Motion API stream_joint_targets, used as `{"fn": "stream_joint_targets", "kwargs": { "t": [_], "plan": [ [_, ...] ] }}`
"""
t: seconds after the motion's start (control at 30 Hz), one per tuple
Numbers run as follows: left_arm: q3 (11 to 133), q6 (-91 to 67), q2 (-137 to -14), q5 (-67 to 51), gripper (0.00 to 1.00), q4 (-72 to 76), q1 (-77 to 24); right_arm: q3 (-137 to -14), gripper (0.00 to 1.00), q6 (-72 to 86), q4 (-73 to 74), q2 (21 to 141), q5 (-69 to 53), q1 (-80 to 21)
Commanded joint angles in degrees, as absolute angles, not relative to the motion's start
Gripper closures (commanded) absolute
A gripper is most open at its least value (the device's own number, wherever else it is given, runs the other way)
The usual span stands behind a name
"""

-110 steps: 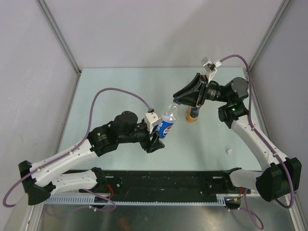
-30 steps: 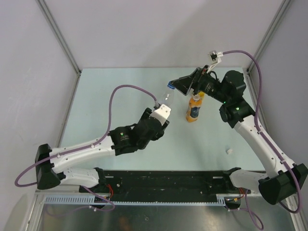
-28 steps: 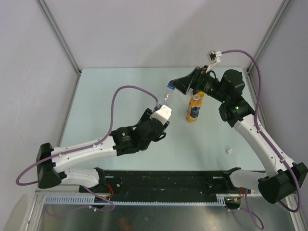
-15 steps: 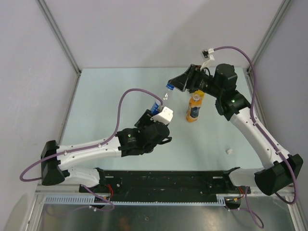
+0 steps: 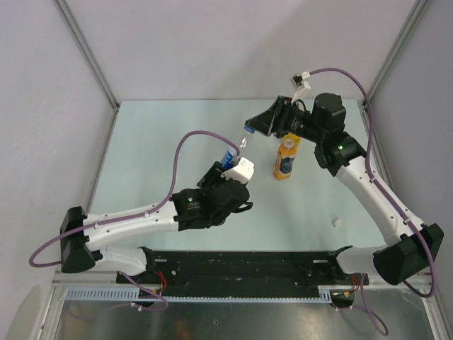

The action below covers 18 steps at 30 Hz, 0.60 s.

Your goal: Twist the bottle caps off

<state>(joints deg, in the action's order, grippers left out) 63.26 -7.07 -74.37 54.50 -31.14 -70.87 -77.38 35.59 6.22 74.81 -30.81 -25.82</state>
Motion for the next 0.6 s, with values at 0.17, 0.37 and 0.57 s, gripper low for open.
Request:
{"fn": "stream_joint_targets", "kwargs": {
  "t": [0.17,0.37,0.57],
  "plan": [
    [65.9,-8.2,-73.9,56.5,1.00,-29.6,-71.3,-79.6,0.62,36.1,6.1,75.5,-32.4,-26.2],
    [65.5,-9.2,-73.4,55.7,1.00,-29.6,-71.3,-79.6,0.97,36.7,3.6,76.8,-38.2,-25.7],
    [64.5,-10.3,-71.3,49.9,1.00,-29.4,-71.3,-79.4,1.00,34.5,2.4,76.4,-42.0,-25.4]
  ]
}}
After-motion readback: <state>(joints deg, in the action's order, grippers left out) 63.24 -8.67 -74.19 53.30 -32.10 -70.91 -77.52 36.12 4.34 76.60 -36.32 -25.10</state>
